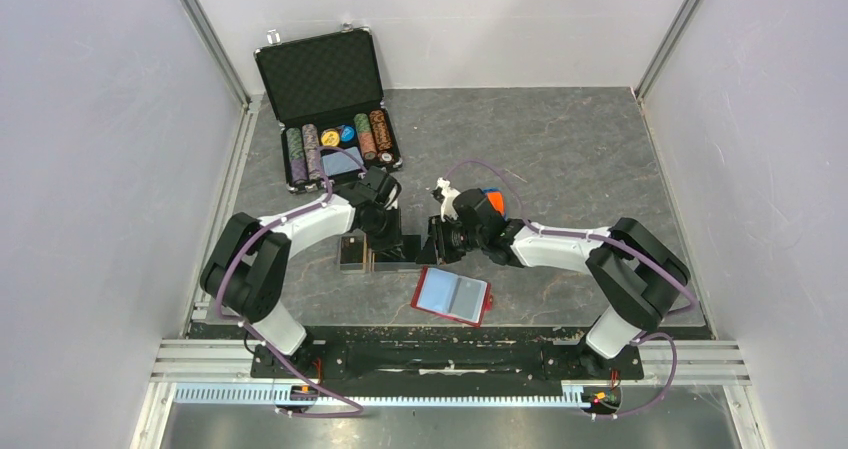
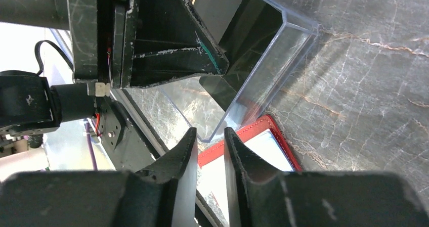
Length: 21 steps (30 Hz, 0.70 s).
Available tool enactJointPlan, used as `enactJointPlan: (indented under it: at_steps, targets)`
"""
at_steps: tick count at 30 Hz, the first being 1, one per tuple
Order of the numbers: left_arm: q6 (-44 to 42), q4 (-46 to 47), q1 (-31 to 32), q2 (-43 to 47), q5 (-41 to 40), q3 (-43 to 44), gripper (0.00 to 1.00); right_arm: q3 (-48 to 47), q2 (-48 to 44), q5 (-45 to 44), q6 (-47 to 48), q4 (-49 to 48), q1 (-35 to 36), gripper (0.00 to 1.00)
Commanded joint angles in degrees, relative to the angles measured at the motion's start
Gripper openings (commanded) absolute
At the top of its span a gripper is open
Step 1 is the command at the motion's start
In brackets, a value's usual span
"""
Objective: Put the credit cards into the card holder
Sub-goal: Pick up the credit card from the storage box.
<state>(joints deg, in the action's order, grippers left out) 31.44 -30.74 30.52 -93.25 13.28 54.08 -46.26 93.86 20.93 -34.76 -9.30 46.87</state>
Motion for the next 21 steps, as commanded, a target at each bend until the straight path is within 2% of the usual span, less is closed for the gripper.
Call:
enactJointPlan:
  at_steps: [1, 5, 9, 11, 21]
  targets:
    - [0.6, 0.5, 3.6, -1.6, 0.1, 2.6, 0.22, 0.2, 0.9, 0.8, -0.2, -1.6, 0.1, 0.2]
    - [-0.5, -3.6, 5.7, -1.9, -3.1, 5.5, 0.23, 0.2, 0.7, 0.8, -0.2, -1.6, 0.0, 0.17]
    - [-1.7, -6.8, 6.8, -2.5, -6.1, 7.4, 0.39, 0.2, 0.6, 0.9, 0.0, -1.7, 0.0, 0.16]
    - [-2.0, -7.6, 7.1, -2.8, -6.6, 7.9, 0.41, 0.2, 0.4, 0.9, -0.1, -1.5, 0.1, 0.15]
    - [-2.3, -9.6, 8.4, -1.9, -7.6, 10.1, 0.22, 0.0, 0.3, 1.1, 0.0, -1.4, 0.1, 0.15]
